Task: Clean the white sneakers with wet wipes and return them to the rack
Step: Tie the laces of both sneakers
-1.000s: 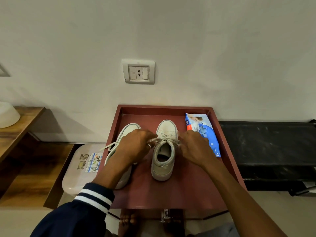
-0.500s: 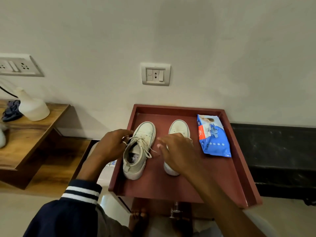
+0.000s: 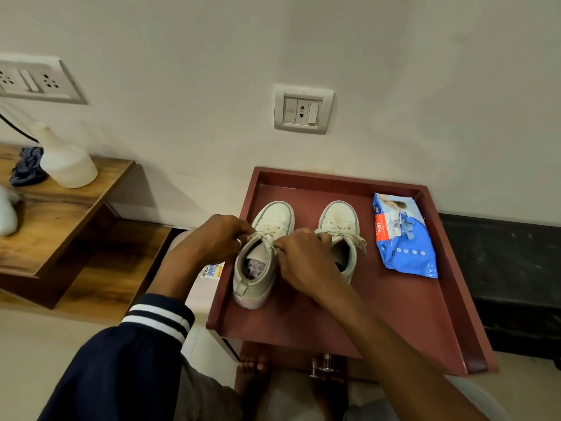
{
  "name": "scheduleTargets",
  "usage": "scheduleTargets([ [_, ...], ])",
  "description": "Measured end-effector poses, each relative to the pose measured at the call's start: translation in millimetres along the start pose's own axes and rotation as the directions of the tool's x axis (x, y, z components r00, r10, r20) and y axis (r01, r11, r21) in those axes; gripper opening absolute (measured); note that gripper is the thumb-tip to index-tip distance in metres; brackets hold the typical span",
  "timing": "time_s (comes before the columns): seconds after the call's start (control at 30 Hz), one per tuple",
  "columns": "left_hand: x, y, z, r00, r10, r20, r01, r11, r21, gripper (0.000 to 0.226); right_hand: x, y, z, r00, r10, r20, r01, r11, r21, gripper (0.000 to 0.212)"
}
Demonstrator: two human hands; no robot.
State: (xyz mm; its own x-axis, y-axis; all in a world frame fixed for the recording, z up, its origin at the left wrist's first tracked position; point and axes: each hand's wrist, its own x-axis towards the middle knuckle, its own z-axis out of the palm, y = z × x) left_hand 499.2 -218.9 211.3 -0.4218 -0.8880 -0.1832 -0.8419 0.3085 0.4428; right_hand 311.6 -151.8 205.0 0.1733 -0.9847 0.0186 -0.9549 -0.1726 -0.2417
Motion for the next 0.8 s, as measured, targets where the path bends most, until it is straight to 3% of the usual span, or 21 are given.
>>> scheduleTargets([
  [0.17,1.5,-1.3,-0.9,1.0,-0.016,-0.018,0.017,0.999,0.043,0.021,7.1,11.1,8.7,0.99,-0.007,-0.141,-0.025,0.974,-0.224,0.019],
  [0.33,0.9,4.1,1.6,0.998,-0.026,-0.056,0.031,0.995,0.097,0.023,13.5,11.4,8.0,0.99,-0.013,-0.137,-0.028,0.954,-0.298,0.02],
  [0.5,-14.7,2.8,6.8,0.985,-0.017,-0.173,0.027,0.998,0.057,0.023,7.9,18.4,3.0,0.994,0.014,-0.11,-0.034,0.983,-0.182,0.011],
  [0.6,-33.1,12.1,7.4,0.947,0.058,-0.316,-0.04,0.997,0.063,0.02,-8.7,25.0,-14.8,0.982,0.1,-0.16,-0.117,0.988,-0.103,0.025],
  [0.7,-49.1,34.7,8.4,0.968,0.129,-0.214,-0.073,0.965,0.25,0.04,-28.6,29.4,-27.5,0.967,0.205,-0.153,-0.22,0.972,-0.085,0.033],
  [0.8,-56.2,50.8,14.7,0.996,0.088,-0.025,-0.061,0.839,0.541,0.066,-44.8,22.3,-28.0,0.957,0.228,-0.181,-0.255,0.956,-0.143,0.036],
])
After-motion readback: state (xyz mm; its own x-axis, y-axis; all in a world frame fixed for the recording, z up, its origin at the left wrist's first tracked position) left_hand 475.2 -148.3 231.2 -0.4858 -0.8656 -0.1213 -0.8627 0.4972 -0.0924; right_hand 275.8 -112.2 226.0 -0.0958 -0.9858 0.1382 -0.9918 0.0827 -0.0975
